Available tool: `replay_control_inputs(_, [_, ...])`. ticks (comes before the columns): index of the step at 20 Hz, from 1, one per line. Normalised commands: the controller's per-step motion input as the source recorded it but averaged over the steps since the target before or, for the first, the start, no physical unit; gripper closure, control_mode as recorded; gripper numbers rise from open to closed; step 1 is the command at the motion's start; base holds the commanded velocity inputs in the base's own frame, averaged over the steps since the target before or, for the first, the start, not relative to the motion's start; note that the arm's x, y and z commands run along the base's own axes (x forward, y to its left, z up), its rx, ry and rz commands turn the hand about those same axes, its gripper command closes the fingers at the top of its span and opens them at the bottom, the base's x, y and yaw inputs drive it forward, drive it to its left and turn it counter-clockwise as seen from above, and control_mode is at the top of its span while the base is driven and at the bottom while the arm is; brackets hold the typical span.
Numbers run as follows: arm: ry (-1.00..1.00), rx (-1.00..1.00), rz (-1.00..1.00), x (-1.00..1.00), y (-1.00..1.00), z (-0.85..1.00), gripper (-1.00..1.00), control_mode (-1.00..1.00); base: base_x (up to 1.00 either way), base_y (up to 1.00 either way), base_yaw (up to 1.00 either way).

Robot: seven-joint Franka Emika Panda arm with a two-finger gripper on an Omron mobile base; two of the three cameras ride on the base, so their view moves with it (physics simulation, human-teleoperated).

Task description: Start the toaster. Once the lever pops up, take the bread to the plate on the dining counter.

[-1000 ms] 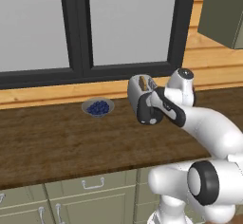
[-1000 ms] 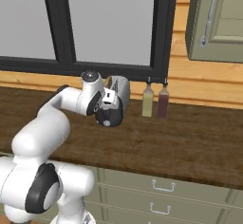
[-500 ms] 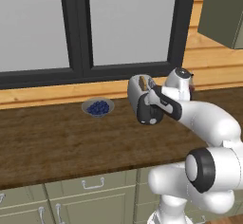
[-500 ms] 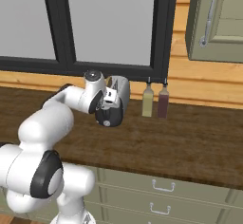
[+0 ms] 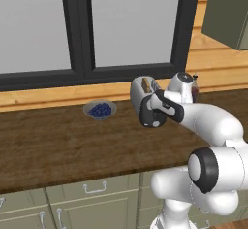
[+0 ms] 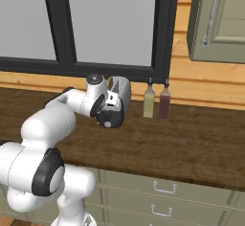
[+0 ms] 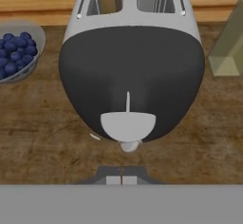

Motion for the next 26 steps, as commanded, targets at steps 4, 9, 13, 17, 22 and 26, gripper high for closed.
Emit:
replay_control_inputs(4, [-0.01, 0.00, 0.00, 0.01, 0.00, 0.00, 1.00, -1.00, 0.00, 0.00, 0.00])
replay_control_inputs(9, [0.00, 0.00, 0.00, 0.03, 0.00, -0.05, 1.00, -1.00, 0.00, 0.00, 0.00])
replay_control_inputs(13, [0.00, 0.00, 0.00, 0.13, 0.00, -0.05, 1.00, -1.00, 0.00, 0.00, 0.00])
replay_control_inputs(17, [0.00, 0.00, 0.00, 0.25, 0.00, -0.02, 1.00, -1.00, 0.00, 0.00, 0.00])
replay_control_inputs(22, [0.00, 0.00, 0.00, 0.23, 0.00, -0.06, 1.00, -1.00, 0.00, 0.00, 0.00])
replay_control_inputs(26, [0.00, 0.00, 0.00, 0.11, 0.00, -0.14, 1.00, -1.00, 0.00, 0.00, 0.00])
